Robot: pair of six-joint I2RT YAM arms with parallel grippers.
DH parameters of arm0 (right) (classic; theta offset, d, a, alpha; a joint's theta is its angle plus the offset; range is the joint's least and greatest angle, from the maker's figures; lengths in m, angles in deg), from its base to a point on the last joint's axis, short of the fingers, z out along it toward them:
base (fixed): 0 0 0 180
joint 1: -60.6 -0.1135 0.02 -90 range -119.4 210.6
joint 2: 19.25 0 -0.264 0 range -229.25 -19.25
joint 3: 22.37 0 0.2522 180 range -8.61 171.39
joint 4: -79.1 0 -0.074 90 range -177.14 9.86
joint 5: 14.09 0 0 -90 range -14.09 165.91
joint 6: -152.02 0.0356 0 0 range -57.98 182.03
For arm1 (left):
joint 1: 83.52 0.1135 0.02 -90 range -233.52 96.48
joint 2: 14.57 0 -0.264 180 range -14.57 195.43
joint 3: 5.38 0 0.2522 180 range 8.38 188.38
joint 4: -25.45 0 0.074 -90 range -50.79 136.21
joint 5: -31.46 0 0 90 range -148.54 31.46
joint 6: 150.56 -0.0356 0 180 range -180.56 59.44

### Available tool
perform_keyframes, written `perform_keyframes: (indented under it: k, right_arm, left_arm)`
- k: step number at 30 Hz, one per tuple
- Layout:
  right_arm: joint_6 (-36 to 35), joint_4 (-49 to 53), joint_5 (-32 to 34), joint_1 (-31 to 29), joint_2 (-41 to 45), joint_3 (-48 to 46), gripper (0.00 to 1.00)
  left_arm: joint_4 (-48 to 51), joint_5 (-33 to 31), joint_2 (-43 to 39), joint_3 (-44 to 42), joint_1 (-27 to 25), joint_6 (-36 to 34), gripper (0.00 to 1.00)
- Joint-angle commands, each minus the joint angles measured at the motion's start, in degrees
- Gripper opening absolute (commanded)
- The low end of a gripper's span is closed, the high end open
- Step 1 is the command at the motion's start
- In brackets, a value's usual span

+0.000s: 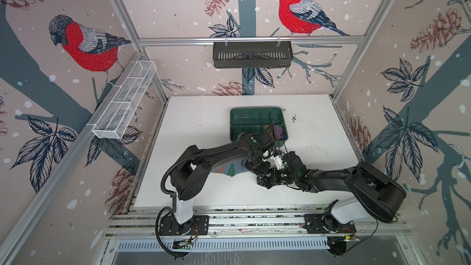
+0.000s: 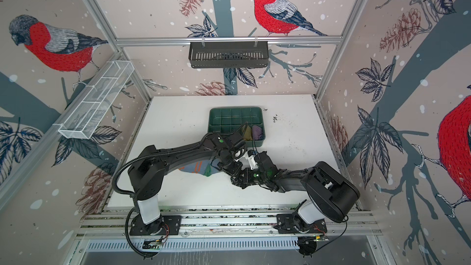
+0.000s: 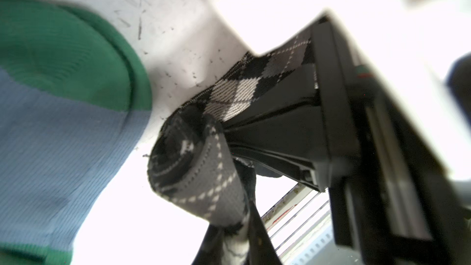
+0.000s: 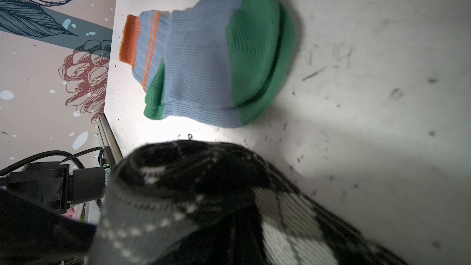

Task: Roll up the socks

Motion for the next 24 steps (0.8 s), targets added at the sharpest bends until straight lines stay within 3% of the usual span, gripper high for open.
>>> perform_keyframes:
  k: [1,9,19,24]
  right_arm:
    - [0.1,-0.54,-0.82,0.38,0.95,-0.62,0.04]
    - [-0.44,0.65,-0.79,1.38,1.67,-1.54,0.05]
    - [-2.55,7.22,0.13,3.24,8.52,-1.38,0.09]
    - [-2.64,7.02,-0.32,3.51,7.82,-1.45,0.09]
  left_arm:
    - [-1.6,2.39,0.16,0.02,-0.14,-0.96,0.15]
    - [-4.76,4.51,0.6,-0.38,-0.14,0.01,0.14]
    - [-0.64,0.53,2.83,0.79,-0.14,-1.02,0.13]
    - [-0.97,1.51,3.32,2.48,-0.32,-1.04,0.15]
